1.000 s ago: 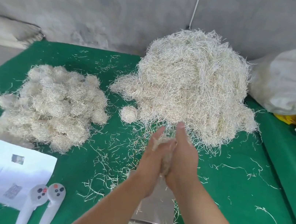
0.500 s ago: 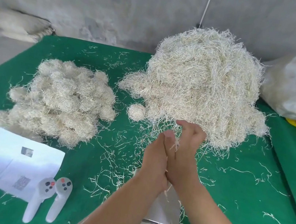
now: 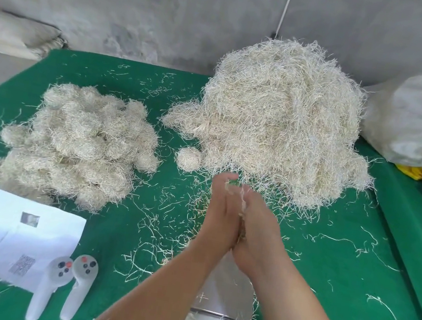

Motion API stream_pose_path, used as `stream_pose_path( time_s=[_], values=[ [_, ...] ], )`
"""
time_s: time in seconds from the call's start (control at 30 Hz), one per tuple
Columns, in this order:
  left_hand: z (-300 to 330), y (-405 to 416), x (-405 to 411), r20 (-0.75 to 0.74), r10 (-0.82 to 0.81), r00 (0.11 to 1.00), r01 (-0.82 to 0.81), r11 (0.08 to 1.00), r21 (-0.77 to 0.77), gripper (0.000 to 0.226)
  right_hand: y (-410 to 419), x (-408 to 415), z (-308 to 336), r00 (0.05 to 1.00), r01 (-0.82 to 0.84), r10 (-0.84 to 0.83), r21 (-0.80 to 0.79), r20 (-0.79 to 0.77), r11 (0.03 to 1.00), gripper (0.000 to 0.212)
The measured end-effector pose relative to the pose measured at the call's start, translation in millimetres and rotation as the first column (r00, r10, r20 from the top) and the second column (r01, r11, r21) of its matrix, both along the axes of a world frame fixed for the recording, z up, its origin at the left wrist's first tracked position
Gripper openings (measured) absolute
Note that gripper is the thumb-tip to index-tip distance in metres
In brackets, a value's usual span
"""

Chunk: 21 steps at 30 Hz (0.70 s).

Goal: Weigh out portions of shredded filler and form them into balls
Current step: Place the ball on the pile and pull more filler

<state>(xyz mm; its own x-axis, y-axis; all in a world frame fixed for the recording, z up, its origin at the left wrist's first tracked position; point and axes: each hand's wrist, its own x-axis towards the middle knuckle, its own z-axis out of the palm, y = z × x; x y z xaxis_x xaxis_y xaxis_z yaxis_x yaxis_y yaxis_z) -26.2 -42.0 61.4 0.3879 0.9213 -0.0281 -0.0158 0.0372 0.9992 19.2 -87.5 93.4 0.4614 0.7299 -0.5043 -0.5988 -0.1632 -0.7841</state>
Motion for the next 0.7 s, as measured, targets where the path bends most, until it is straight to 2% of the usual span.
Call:
stream_pose_path(
  time_s=[0.07, 0.1, 0.13, 0.17, 0.2, 0.27, 0.37, 0.43, 0.47, 0.53, 0.57, 0.6, 0.63, 0.67, 0.7],
  values=[
    [-10.4, -0.3, 0.4, -0.268, 0.056, 0.962, -0.002, 0.980, 0.199, 0.040, 2.8, -1.2, -1.3, 0.995, 0.064, -0.063, -0.014, 0.072, 0.998, 0.022],
    [-9.0, -1.3, -0.5, -0.296, 0.069, 0.953, 0.002, 0.972, 0.234, 0.045, 3.1, -3.6, -1.8, 0.992, 0.094, -0.093, -0.005, 0.085, 0.996, 0.024],
    [-6.5, -3.7, -1.8, -0.265, 0.027, 0.964, 0.042, 0.967, 0.253, 0.046, 3.1, -5.2, -2.4, 0.987, 0.130, -0.130, -0.002, 0.094, 0.991, 0.032],
    [-3.7, -6.7, -3.7, -0.171, -0.061, 0.983, 0.099, 0.970, 0.221, 0.044, 3.1, -4.2, -2.3, 0.980, 0.164, -0.163, 0.004, 0.110, 0.986, 0.042],
    [-0.8, -10.4, -5.5, -0.023, -0.162, 0.986, 0.164, 0.980, 0.115, 0.042, 4.1, -0.2, -1.7, 0.974, 0.188, -0.190, 0.023, 0.124, 0.982, 0.047],
    [2.5, -18.4, -9.4, 0.226, -0.233, 0.946, 0.262, 0.959, -0.110, 0.044, 6.5, 8.4, 2.9, 0.965, 0.228, -0.234, 0.066, 0.115, 0.971, 0.045],
    [11.3, -20.2, -7.1, 0.239, -0.074, 0.968, 0.142, 0.949, -0.281, 0.049, 12.6, 6.2, 3.8, 0.976, 0.189, -0.193, 0.050, 0.102, 0.981, 0.053],
    [16.6, -18.8, -3.1, 0.209, -0.028, 0.978, 0.114, 0.905, -0.410, 0.047, 12.9, 3.4, -4.4, 0.942, 0.141, -0.160, 0.085, 0.296, 0.986, 0.056],
    [20.5, -20.3, -3.0, 0.210, -0.028, 0.977, 0.128, 0.869, -0.479, 0.047, 11.3, 4.0, -8.8, 0.875, 0.094, -0.149, 0.141, 0.461, 0.986, 0.052],
    [28.9, -21.9, -4.8, 0.251, 0.004, 0.968, 0.151, 0.789, -0.595, 0.057, 8.4, 10.3, -18.6, 0.652, -0.046, -0.090, 0.157, 0.753, 0.986, 0.041],
    [31.4, -19.8, -5.7, 0.257, 0.013, 0.966, 0.152, 0.777, -0.611, 0.061, 10.4, 14.4, -20.8, 0.546, -0.058, -0.064, 0.113, 0.835, 0.992, 0.032],
    [33.7, -15.6, -5.9, 0.255, 0.014, 0.967, 0.148, 0.785, -0.602, 0.060, 12.2, 17.6, -22.9, 0.461, -0.041, -0.025, 0.049, 0.887, 0.998, 0.032],
    [36.8, -10.4, -6.1, 0.245, 0.020, 0.969, 0.130, 0.803, -0.582, 0.057, 13.9, 18.7, -19.5, 0.457, -0.043, 0.036, -0.019, 0.889, 0.999, 0.042],
    [38.3, -4.9, -5.0, 0.206, 0.034, 0.978, 0.086, 0.835, -0.543, 0.057, 14.9, 18.6, -13.3, 0.568, -0.084, 0.094, -0.056, 0.818, 0.995, 0.048],
    [40.2, 0.4, -3.1, 0.139, 0.066, 0.988, 0.009, 0.876, -0.482, 0.059, 14.9, 17.1, -6.0, 0.750, -0.151, 0.127, -0.019, 0.649, 0.988, 0.051]
  ],
)
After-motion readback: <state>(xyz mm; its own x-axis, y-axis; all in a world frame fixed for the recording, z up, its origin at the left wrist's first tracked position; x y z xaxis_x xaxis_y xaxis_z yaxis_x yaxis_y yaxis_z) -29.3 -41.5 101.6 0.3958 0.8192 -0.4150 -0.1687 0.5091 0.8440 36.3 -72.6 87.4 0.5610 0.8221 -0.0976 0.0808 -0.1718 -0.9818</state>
